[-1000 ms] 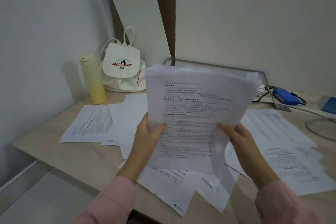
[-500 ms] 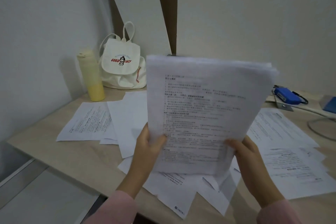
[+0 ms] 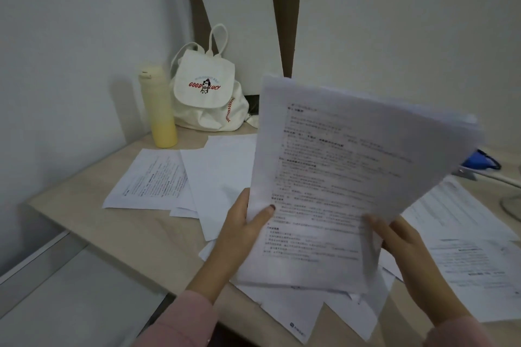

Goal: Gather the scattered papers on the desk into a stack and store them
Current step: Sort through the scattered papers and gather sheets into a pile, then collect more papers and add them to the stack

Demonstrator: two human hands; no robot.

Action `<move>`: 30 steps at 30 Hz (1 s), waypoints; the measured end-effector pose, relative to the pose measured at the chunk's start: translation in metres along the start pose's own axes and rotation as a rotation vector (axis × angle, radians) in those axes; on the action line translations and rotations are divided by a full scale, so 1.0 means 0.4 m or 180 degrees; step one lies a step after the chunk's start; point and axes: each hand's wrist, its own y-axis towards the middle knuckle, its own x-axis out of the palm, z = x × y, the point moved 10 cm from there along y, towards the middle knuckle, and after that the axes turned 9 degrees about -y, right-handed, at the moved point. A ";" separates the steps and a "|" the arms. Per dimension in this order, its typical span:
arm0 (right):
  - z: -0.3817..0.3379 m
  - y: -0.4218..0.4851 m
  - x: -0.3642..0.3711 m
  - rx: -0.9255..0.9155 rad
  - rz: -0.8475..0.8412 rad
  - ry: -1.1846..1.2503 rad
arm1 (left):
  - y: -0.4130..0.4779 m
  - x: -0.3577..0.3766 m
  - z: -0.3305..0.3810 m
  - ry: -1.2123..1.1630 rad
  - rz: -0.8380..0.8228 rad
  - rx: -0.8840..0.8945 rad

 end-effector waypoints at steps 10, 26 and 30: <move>0.027 0.037 0.216 0.0460 -0.0840 0.0069 | 0.042 -0.237 -0.019 0.0656 0.0357 -0.0540; 0.046 0.037 0.664 0.1230 -0.1236 0.1016 | -0.022 -0.347 -0.117 0.2979 -0.0026 -0.0282; 0.049 0.029 0.648 0.1300 -0.1477 0.0809 | -0.046 -0.329 -0.206 0.3557 -0.0195 -0.0427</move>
